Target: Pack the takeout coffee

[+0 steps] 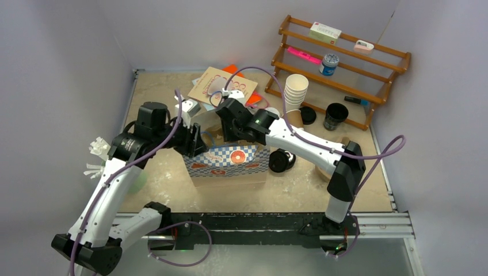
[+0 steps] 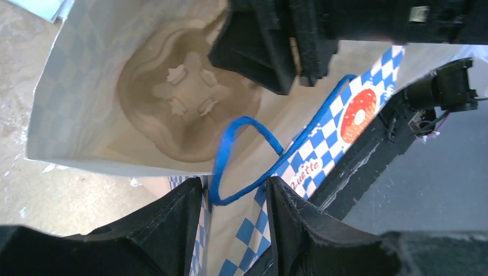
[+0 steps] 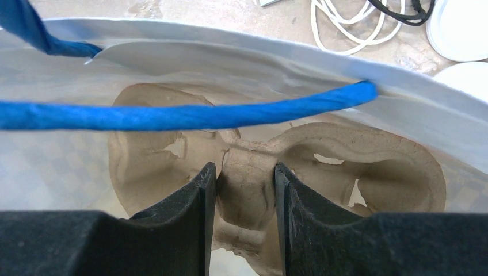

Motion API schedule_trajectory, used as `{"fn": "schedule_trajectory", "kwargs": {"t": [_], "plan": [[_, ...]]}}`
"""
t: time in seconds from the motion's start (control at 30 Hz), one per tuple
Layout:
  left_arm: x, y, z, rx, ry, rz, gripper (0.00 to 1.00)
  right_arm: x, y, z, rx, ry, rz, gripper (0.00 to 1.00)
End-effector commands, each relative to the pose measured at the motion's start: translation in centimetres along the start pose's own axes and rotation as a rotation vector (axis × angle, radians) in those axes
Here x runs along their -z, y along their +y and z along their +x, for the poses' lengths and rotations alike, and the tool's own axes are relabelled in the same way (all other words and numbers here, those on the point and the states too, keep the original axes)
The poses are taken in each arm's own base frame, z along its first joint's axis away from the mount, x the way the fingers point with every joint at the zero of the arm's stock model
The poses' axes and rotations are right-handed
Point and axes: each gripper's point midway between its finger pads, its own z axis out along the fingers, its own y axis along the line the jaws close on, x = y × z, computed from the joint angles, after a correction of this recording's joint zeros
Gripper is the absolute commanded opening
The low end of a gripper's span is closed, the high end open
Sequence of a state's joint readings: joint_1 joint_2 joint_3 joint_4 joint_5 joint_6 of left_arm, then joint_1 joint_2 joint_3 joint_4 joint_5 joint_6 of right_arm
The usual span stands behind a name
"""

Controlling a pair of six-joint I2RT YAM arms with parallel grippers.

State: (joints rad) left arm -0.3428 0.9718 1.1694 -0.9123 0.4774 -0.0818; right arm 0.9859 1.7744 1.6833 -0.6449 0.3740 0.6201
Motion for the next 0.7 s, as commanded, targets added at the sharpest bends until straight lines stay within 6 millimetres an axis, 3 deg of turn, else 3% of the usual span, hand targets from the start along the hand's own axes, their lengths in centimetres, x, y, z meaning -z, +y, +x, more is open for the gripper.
{"fn": "schedule_trajectory", "kwargs": {"t": [0.0, 0.23, 0.4, 0.67], "plan": [[0.9, -2.1, 0.1, -0.037, -0.017, 0.101, 0.48, 0.8, 0.9, -1.9, -0.042, -0.031, -0.025, 0.32], [1.9, -5.2, 0.1, -0.054, -0.036, 0.260, 0.44, 0.8, 0.7, -3.0, -0.048, -0.062, 0.000, 0.32], [2.5, -6.0, -0.4, -0.075, -0.065, 0.298, 0.44, -0.9, -0.9, -1.5, -0.024, -0.054, 0.087, 0.26], [3.3, -6.2, -3.0, -0.113, -0.165, 0.268, 0.51, -1.4, -1.0, 1.9, 0.062, -0.034, 0.048, 0.25]]}}
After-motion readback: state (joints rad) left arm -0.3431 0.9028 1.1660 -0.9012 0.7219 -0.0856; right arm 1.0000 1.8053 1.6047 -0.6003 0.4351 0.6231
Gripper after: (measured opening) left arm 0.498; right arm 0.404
